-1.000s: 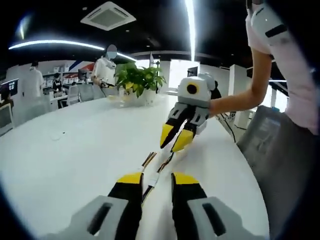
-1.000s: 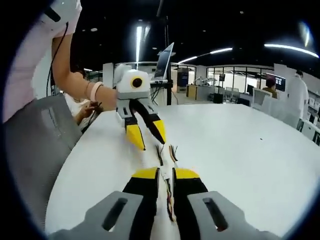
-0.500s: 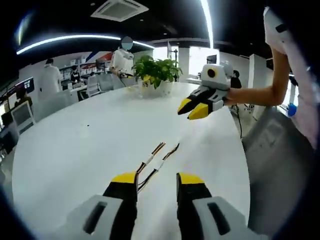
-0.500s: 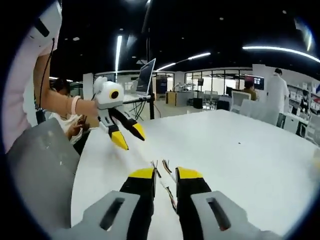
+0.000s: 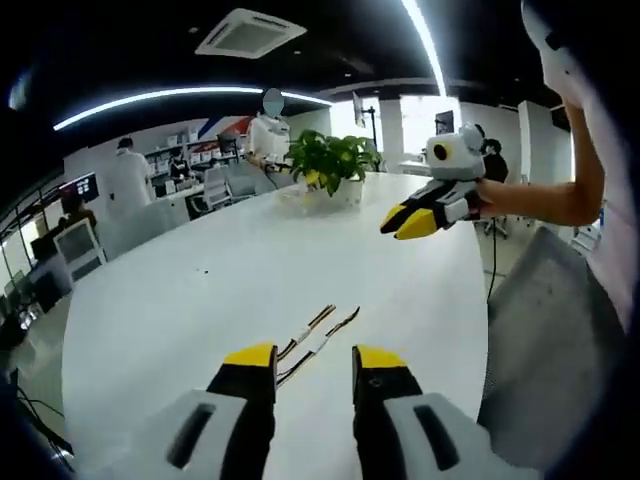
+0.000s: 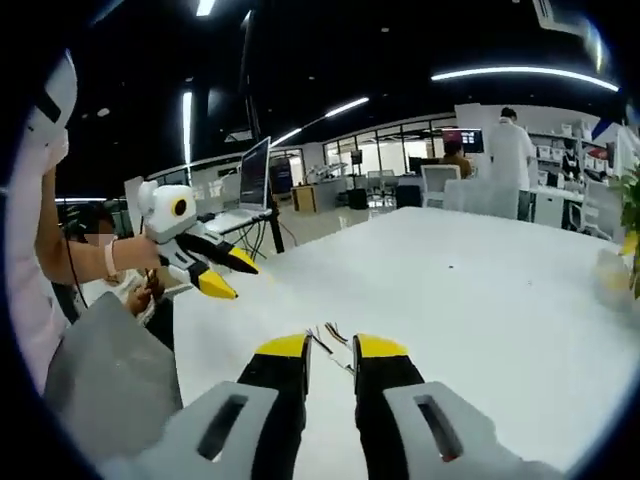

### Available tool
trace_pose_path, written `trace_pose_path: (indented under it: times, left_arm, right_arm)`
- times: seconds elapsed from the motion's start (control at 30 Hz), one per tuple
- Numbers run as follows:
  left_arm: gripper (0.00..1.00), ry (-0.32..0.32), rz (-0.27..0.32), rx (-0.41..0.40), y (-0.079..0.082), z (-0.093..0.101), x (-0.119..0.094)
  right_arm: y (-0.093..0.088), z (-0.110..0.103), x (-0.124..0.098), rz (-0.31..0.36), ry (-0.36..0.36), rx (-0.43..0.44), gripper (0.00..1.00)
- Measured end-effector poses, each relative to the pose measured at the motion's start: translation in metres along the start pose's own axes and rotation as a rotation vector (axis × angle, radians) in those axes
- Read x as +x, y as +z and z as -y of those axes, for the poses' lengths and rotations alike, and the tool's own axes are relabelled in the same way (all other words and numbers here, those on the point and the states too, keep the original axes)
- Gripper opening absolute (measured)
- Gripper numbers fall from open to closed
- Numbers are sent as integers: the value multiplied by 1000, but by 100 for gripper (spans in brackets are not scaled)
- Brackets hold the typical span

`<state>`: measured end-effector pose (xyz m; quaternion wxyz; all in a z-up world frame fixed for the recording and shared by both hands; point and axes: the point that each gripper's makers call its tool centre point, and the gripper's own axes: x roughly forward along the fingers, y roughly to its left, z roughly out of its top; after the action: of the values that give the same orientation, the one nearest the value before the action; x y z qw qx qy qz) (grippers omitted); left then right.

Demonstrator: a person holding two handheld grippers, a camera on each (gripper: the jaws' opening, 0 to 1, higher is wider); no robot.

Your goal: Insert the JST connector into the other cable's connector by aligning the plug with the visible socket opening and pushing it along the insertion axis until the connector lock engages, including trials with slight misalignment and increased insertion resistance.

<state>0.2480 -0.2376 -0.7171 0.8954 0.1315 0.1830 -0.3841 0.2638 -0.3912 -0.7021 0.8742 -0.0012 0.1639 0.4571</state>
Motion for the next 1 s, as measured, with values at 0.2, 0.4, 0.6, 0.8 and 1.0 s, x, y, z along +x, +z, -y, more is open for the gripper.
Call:
trace_pose_path:
  times: [0.2,0.4,0.6,0.8,1.0]
  left_arm:
    - [26,23,4,-53,-2,12,-13]
    - [26,106,-62,28,-14,23,-28]
    - [28,136,-32,-62,-15,32,-39]
    - [34,150,-5,-138,-15,40,-43]
    - [39,85,42,-258,-8,62,-39]
  right_arm:
    - [-2,-12,-18,18,-34,12,15]
    - [-8,-25,-32,21,-55,13,20]
    - [-15,-38,-44,9,-77,39,23]
    - [-22,-53,-52,11,-70,72,26]
    - [-29,-65,-54,15,-67,83,21]
